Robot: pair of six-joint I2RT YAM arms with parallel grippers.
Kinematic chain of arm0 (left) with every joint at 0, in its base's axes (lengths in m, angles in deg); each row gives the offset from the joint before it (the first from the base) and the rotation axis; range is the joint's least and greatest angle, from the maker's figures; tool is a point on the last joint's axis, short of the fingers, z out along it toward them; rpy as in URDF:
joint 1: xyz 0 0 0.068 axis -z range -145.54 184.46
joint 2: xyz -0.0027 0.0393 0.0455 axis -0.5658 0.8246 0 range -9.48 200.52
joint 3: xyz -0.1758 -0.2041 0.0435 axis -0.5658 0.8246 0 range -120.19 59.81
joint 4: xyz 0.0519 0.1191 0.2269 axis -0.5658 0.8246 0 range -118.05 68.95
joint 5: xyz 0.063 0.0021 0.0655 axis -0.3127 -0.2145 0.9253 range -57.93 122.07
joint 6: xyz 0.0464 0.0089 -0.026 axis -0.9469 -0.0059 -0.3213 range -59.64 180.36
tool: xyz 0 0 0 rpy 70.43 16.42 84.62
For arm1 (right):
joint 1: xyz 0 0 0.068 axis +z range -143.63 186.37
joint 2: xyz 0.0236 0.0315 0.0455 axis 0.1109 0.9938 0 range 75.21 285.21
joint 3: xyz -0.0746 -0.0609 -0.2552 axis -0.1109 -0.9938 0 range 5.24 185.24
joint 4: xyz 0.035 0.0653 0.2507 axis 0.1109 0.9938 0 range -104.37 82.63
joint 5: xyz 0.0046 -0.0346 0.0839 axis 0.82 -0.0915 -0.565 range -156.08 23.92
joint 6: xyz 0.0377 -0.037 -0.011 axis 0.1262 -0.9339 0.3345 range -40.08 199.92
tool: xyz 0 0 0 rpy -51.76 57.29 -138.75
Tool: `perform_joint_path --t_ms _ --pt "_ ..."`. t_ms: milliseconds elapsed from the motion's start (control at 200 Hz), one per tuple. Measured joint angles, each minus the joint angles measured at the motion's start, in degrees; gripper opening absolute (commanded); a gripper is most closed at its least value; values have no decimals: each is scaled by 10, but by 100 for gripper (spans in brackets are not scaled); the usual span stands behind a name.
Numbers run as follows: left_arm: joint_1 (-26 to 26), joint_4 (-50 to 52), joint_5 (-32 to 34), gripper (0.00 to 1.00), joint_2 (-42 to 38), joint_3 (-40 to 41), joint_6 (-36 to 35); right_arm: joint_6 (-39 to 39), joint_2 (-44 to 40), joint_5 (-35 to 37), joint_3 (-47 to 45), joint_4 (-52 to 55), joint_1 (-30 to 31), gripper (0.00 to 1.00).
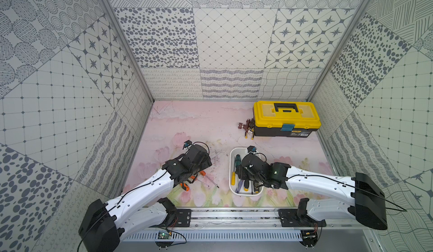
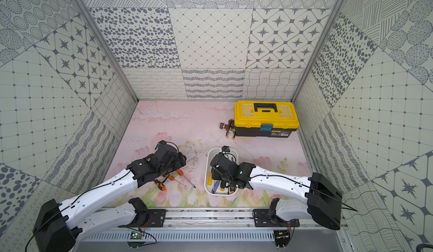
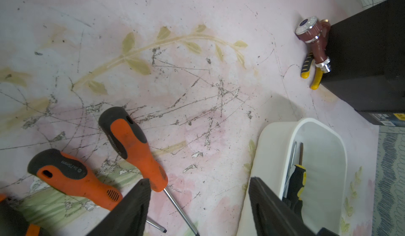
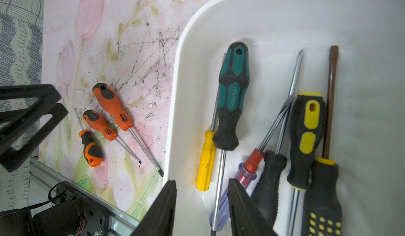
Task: Put the screwdriver on the desktop into the storage box
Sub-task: Place the screwdriver in the storage box, then pick up the screwdriver from the center of the board.
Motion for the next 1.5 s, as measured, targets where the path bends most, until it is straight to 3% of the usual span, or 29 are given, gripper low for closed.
perform_joint_path --t_ms 350,590,910,1176,1501 --pt "-19 15 2 69 63 -8 11 -36 -108 4 -15 6 2 41" --pt "-25 21 2 66 121 -26 18 -46 -127 5 -33 18 2 38" --pt "-33 29 12 65 126 -17 32 -45 -145 10 -46 27 2 36" --pt "-39 20 8 44 152 -1 43 -45 -148 12 -50 28 2 32" --pt "-40 -5 -9 47 185 13 44 -43 -166 12 -60 33 2 31"
